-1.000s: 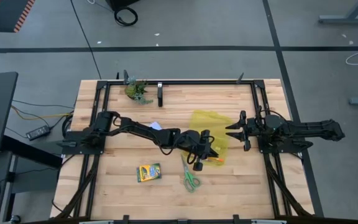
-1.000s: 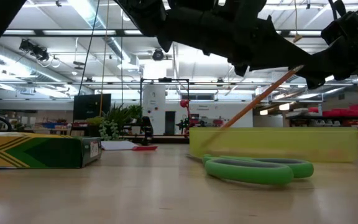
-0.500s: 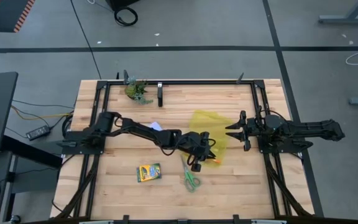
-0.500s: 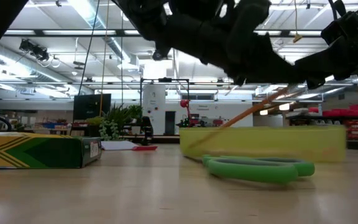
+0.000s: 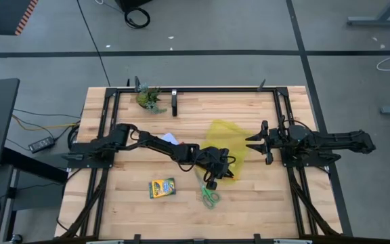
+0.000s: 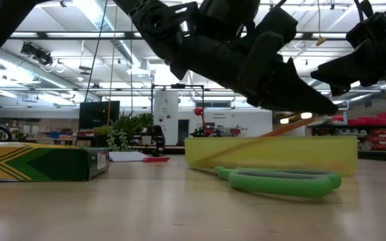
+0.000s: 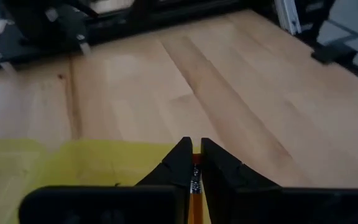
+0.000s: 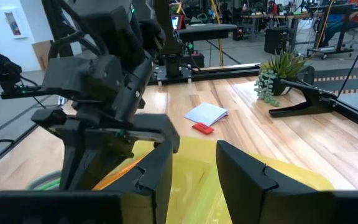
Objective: Pack school essentials
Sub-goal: Put the orange pencil into the yellow supply box, then put the green scissors into the yellow supply box
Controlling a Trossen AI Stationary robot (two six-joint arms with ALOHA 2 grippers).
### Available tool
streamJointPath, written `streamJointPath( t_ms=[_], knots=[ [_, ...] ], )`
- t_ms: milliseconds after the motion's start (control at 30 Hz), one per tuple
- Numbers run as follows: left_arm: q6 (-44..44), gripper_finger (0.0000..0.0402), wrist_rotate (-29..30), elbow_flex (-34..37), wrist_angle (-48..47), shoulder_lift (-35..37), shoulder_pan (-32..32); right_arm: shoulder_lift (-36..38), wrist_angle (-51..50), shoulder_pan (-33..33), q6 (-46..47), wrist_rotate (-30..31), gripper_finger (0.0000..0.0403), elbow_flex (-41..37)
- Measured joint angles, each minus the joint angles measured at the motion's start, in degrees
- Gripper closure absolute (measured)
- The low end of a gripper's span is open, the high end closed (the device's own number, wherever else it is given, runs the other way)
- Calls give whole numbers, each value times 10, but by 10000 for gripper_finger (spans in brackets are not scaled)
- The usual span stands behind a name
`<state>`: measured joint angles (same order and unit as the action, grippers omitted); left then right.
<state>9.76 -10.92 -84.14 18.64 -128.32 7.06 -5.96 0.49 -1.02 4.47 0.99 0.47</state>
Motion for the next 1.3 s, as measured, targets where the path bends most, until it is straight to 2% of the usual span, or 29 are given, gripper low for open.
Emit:
streamJointPath(
  t_ms=[267,567,733,1000,1300],
  knots=[
    [14,363,-16,0,-11,-2,5,0,0,0,0,0,272,0],
    [16,285,-16,0,-26,-2,6,0,0,0,0,0,272,0],
    [57,259,-15,0,-37,2,14,0,0,0,0,0,272,0],
    [110,277,6,0,-101,10,37,0,0,0,0,0,272,0],
    [146,291,-1,2,-143,33,38,0,0,0,0,0,272,0]
  ],
)
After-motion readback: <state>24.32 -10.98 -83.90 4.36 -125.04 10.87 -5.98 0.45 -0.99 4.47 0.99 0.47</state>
